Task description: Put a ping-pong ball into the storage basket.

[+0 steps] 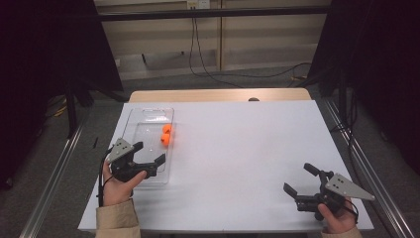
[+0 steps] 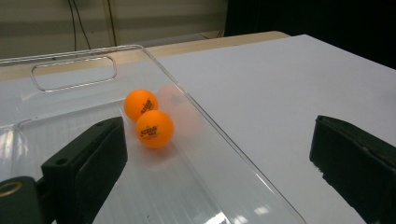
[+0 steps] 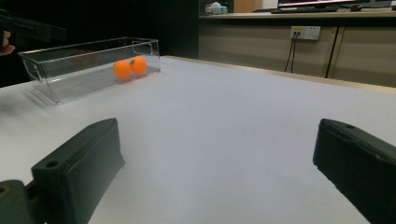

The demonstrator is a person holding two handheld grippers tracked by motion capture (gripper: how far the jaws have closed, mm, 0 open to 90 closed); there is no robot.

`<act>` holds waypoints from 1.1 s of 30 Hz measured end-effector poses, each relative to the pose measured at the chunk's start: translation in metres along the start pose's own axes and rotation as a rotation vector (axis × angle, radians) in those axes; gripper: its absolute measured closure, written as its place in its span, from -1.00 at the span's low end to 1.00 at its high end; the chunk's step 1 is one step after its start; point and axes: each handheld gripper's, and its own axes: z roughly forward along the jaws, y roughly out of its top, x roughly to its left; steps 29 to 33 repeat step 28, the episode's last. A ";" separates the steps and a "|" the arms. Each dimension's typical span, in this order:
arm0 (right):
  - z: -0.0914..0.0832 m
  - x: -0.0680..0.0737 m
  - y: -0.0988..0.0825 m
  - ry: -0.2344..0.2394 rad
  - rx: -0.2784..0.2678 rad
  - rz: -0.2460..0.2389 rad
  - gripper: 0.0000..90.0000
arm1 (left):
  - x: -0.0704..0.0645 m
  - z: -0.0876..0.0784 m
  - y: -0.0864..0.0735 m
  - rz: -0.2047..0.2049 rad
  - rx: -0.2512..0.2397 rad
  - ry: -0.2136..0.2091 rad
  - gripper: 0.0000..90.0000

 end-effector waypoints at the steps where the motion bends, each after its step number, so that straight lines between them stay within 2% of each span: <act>1: 0.000 0.000 0.000 0.000 0.000 0.000 -0.98 | 0.000 -0.001 0.000 -0.007 -0.006 -0.001 -0.91; 6: 0.000 0.000 0.000 0.001 0.000 0.002 -0.98 | 0.001 -0.004 -0.003 -0.008 -0.019 -0.016 -0.91; 21: 0.000 0.001 0.000 0.002 0.001 -0.001 -0.98 | 0.002 -0.013 -0.020 -0.016 -0.048 -0.005 -0.91; 26: 0.001 0.001 0.000 0.005 0.003 -0.006 -0.98 | 0.003 -0.014 -0.023 -0.016 -0.067 -0.003 -0.92; 33: 0.001 0.001 0.000 0.004 0.001 -0.005 -0.98 | 0.003 -0.014 -0.024 -0.014 -0.069 0.001 -0.93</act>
